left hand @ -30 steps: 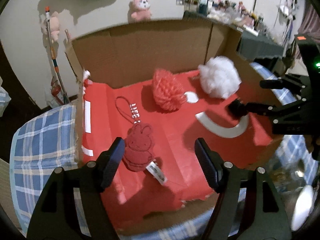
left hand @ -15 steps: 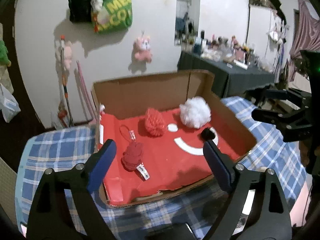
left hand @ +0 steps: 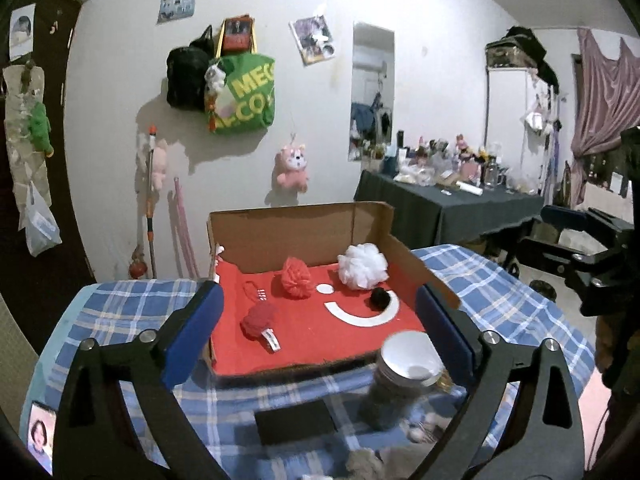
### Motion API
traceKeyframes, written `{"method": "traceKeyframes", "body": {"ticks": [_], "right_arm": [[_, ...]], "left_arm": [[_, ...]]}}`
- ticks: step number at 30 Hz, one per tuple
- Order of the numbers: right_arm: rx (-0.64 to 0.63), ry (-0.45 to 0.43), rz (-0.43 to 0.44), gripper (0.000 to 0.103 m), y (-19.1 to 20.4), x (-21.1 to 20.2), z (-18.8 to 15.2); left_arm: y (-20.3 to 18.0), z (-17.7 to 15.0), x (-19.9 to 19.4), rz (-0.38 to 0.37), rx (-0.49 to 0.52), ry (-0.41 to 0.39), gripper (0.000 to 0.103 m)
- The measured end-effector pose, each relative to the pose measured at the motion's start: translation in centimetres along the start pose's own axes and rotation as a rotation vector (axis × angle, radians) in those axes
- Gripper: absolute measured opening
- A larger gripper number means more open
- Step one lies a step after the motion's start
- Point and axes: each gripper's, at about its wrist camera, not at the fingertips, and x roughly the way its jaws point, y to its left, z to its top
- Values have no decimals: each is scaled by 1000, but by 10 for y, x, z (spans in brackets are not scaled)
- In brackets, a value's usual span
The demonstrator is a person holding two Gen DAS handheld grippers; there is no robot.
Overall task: Organize soft objects
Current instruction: 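Withdraw both tools from the box back toward the items on the table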
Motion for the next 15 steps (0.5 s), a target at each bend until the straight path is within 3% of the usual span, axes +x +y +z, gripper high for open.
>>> {"method": "traceKeyframes", "body": {"ticks": [7, 15], "right_arm": [[32, -72, -41, 103, 11, -39, -39], [54, -94, -115, 103, 18, -58, -80]], "left_arm": [[-19, -29, -39, -4, -3, -66, 99], [-29, -61, -54, 5, -22, -62, 100]]}}
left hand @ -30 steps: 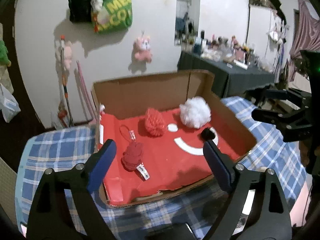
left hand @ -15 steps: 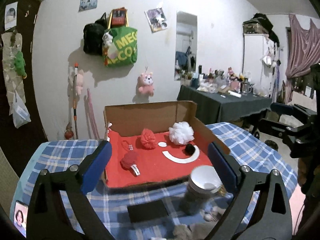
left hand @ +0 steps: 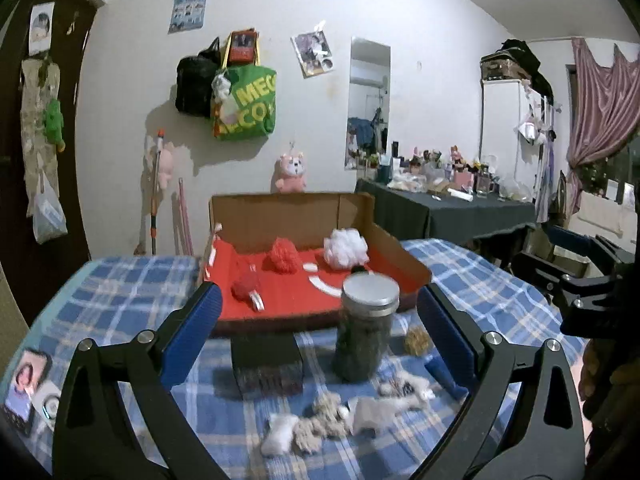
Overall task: Organize soft objects
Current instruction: 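Withdraw both tools from the box back toward the items on the table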
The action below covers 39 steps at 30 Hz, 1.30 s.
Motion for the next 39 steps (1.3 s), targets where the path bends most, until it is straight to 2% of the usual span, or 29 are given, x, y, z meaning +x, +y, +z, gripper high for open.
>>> {"method": "traceKeyframes", "body": {"ticks": [8, 18, 27, 34, 39], "right_arm": [[-9, 45, -21, 103, 9, 3, -44], [23, 151, -17, 103, 10, 23, -87], [54, 219, -24, 103, 1, 40, -104], [72, 273, -31, 103, -21, 52, -109], [82, 374, -17, 103, -46, 69, -115]], "left_arm": [[-4, -38, 6, 27, -3, 66, 100], [-4, -75, 21, 25, -10, 169, 99], [7, -94, 33, 42, -32, 241, 99], [31, -99, 37, 100, -6, 303, 99], [53, -101, 41, 65, -14, 375, 99]]}}
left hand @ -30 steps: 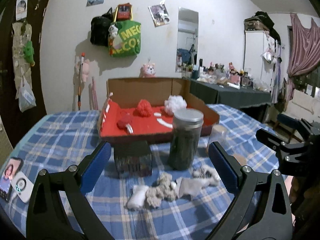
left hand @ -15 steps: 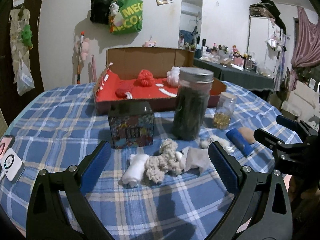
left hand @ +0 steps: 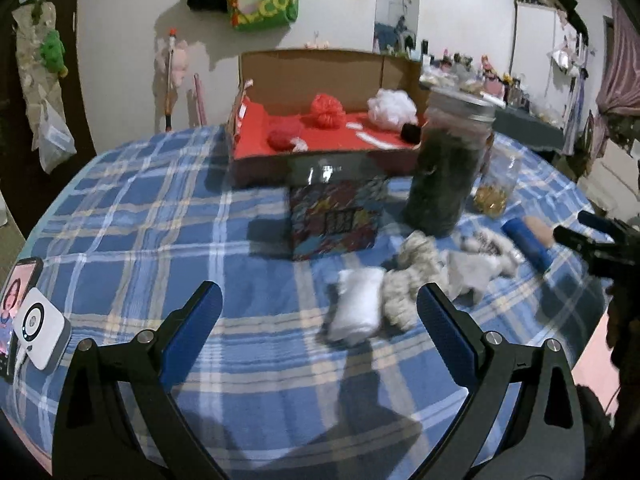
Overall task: Organize soft objects
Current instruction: 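Withdraw both tools from the box back toward the items on the table, then grasp the white rolled sock with the left tool while the right tool grasps the tan felt pad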
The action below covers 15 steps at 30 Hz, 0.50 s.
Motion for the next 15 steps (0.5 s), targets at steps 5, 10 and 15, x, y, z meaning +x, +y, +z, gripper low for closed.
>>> {"method": "traceKeyframes", "body": {"ticks": [5, 10, 15], "right_arm": [[18, 96, 59, 103, -16, 18, 0], [-3, 138, 63, 102, -17, 33, 0], [-43, 151, 65, 99, -9, 39, 3]], "left_arm": [[12, -3, 13, -46, 14, 92, 99], [11, -2, 24, -52, 44, 120, 99], [11, 0, 32, -51, 64, 125, 99]]}}
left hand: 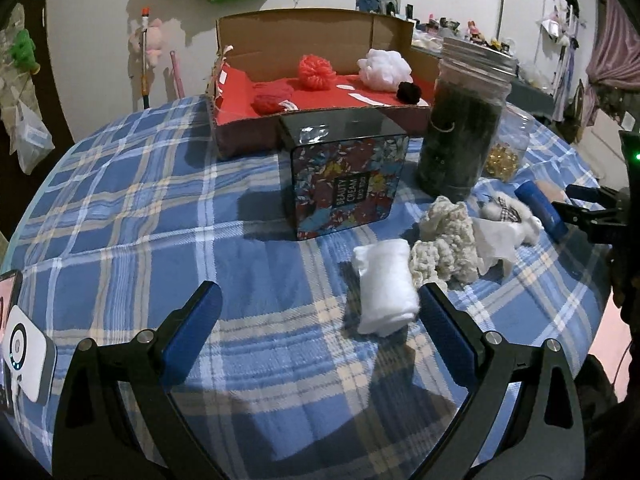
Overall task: Organize soft objects
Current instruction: 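Grasp the white rolled sock with the left tool while the right tool grasps the tan felt pad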
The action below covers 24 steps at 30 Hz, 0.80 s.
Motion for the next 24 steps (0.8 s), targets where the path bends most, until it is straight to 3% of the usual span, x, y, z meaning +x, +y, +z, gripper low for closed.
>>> {"method": "traceKeyframes", "body": {"ticks": [4, 9, 11, 13, 14, 15, 16, 17, 24], "right_arm": [[-23, 6, 2, 95, 5, 3, 4], [-28, 3, 21, 81, 7, 5, 9], [-32, 2, 26, 79, 7, 6, 10], [-40, -2, 33, 70, 9, 6, 10], [-47, -5, 45, 62, 11, 5, 9], [-49, -8, 52, 53, 12, 5, 9], [-50, -14, 51, 52, 13, 3, 8], [-51, -20, 53, 48, 14, 2, 7], [-22, -109, 69, 42, 17, -29, 5]], "left_arm": [[3, 2, 2, -12, -8, -2, 94], [-3, 6, 11, -41, 19, 18, 65], [-4, 8, 15, -63, 20, 26, 62], [-7, 9, 17, -70, 29, 24, 47], [-9, 10, 17, -76, 34, 21, 34], [-12, 10, 17, -93, 41, 21, 31], [-14, 11, 18, -110, 45, 23, 28], [-17, 11, 18, -113, 55, 20, 19], [-20, 7, 2, -91, 47, -21, 16]]}}
